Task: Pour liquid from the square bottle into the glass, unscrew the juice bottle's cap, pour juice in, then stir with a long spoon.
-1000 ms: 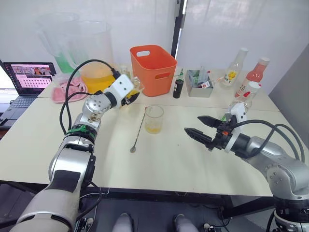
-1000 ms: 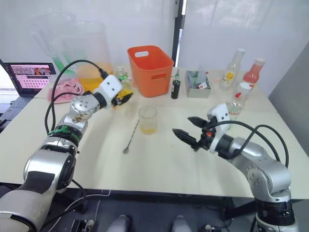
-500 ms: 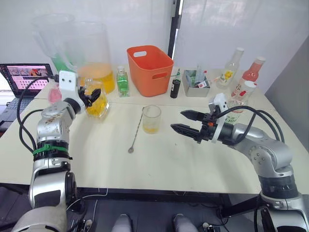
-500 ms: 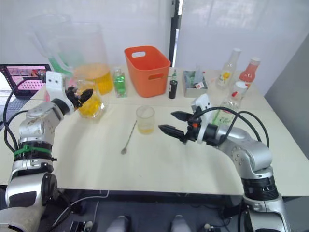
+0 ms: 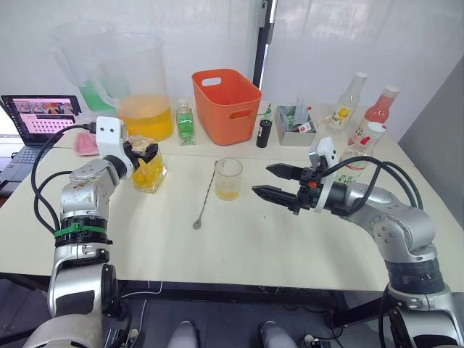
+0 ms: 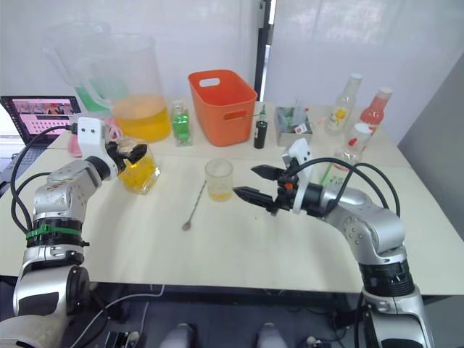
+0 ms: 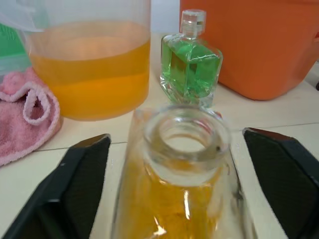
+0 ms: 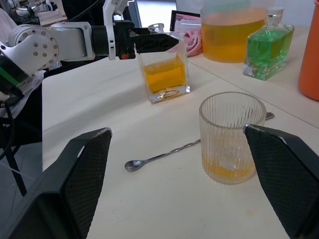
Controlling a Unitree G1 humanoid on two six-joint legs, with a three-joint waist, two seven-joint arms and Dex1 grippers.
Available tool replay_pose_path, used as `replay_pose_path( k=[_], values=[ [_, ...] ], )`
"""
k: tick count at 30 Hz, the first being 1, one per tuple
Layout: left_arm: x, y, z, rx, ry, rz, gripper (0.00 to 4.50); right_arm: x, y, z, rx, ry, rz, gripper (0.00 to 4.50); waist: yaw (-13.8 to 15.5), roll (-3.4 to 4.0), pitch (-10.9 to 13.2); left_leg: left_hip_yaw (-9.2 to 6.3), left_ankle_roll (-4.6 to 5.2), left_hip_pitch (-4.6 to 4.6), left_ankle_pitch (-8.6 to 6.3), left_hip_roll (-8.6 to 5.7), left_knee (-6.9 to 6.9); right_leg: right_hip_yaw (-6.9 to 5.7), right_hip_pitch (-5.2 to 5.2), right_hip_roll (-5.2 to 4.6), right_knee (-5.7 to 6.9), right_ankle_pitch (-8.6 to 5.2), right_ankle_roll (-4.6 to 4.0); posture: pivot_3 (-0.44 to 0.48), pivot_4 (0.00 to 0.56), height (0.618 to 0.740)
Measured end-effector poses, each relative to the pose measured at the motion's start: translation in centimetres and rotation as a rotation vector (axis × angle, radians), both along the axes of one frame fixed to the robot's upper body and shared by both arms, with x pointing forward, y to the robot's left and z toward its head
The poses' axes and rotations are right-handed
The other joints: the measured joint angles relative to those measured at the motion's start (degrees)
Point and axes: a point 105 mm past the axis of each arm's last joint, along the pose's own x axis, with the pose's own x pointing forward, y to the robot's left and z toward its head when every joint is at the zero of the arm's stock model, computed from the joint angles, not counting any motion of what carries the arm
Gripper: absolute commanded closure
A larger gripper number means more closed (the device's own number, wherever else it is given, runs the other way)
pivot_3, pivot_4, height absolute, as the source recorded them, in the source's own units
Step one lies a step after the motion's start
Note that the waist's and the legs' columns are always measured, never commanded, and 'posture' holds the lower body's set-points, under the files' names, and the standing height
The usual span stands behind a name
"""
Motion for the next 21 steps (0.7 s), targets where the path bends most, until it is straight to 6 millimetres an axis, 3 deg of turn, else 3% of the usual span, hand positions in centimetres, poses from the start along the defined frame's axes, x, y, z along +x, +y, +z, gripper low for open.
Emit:
replay_pose_path(
  k=[7,11,17,19,21],
  values=[
    [-0.4,-0.9,2.3,-0.003,-0.106,-0.043,0.01,0.0,0.0,0.0,0.0,-0.002,-0.005,0.0,-0.2,0.0,0.0,0.0,0.0,0.0,0.01,0.0,-0.01,0.0,0.01,0.0,0.0,-0.01,-0.01,0.0,0.15,0.717],
    [-1.2,-2.1,5.5,-0.107,-0.246,-0.114,0.01,-0.1,-0.1,0.1,0.004,-0.001,-0.007,0.0,-0.2,0.0,0.0,-0.01,-0.01,-0.01,0.01,0.0,0.0,0.0,0.01,0.0,0.0,-0.01,-0.01,0.0,0.15,0.717],
    [-4.9,-5.4,12.9,-0.111,-0.504,-0.358,0.01,-0.5,-0.8,0.4,0.002,0.029,-0.001,0.0,-0.5,0.0,0.0,-0.01,-0.01,0.04,0.01,0.0,-0.02,0.02,0.04,-0.01,-0.01,-0.04,0.02,0.0,0.15,0.717],
    [-5.9,-6.0,13.6,-0.072,-0.518,-0.432,0.01,-0.5,-1.4,0.8,-0.007,0.016,-0.016,0.0,-0.7,0.0,0.0,-0.01,-0.01,0.11,0.01,0.0,-0.05,0.03,0.07,0.0,0.01,-0.15,0.15,0.0,0.15,0.717],
    [-7.7,-7.1,12.7,-0.016,-0.48,-0.587,0.01,-0.6,-2.0,1.2,-0.014,-0.011,-0.031,0.0,-1.0,0.01,0.0,0.0,-0.01,0.21,0.01,0.0,-0.14,0.06,0.1,0.0,0.03,-0.25,0.15,0.0,0.15,0.717]
  ],
)
